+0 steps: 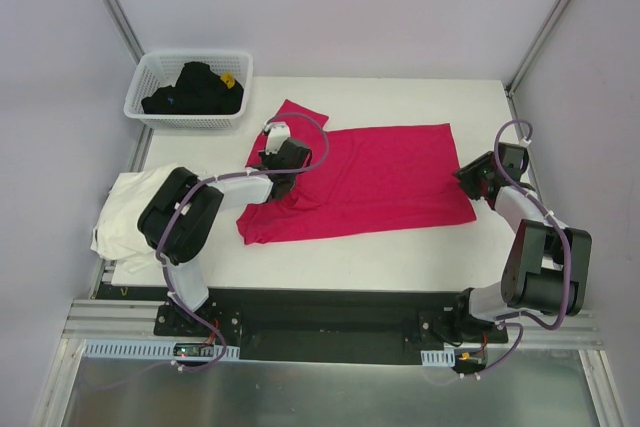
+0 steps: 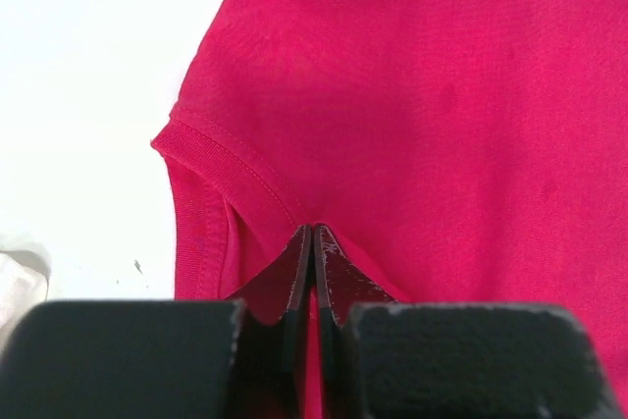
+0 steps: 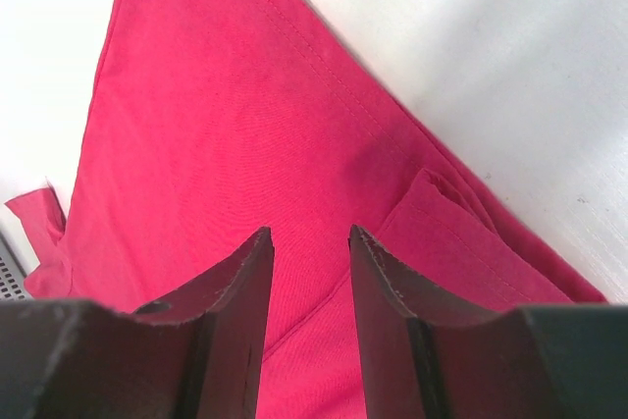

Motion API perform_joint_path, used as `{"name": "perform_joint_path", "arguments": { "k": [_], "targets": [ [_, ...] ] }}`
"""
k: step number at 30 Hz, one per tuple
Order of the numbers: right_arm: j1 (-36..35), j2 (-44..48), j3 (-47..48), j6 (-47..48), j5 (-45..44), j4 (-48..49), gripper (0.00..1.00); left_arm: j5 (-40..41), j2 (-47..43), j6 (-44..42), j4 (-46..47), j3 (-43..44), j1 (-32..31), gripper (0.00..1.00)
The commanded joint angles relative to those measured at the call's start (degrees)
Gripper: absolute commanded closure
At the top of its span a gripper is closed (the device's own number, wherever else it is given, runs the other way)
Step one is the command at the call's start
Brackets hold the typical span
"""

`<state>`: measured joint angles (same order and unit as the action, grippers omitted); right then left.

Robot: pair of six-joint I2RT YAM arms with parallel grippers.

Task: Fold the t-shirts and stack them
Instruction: Fold the flattened tshirt in 1/3 of the way

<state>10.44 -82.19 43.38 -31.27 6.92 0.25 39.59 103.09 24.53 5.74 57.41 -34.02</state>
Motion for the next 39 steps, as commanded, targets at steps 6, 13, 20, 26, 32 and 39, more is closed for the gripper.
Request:
{"name": "perform_joint_path", "arguments": {
  "k": [6, 13, 20, 26, 32, 39],
  "targets": [
    [1.2, 0.3, -0.4, 0.4, 0.7, 1.5, 0.60, 2.2, 0.8, -0.7, 1.0, 2.9, 0.4, 1.00],
    [1.2, -0.2, -0.5, 0.3, 1.0, 1.7, 0.60, 3.8, 0.6, -2.7, 1.0, 6.0, 0.5, 1.00],
    [1.3, 0.6, -1.0, 0.4, 1.3, 1.8, 0.61, 4.7, 0.9, -4.3, 1.0, 8.9, 0.8, 1.00],
    [2.0, 1.9, -1.5, 0.4, 1.5, 1.8, 0.61, 4.9, 1.5, -5.6, 1.0, 9.7, 0.9, 1.00],
    [2.4, 2.7, -1.5, 0.6, 2.0, 1.8, 0.61, 4.2, 3.9, -5.5, 1.7, 9.6, 1.3, 1.00],
    [-2.2, 0.4, 0.8, 1.7, 4.2, 2.7, 0.60, 2.4, 5.4, -5.7, 1.8, 11.6, 1.9, 0.80]
  ]
}}
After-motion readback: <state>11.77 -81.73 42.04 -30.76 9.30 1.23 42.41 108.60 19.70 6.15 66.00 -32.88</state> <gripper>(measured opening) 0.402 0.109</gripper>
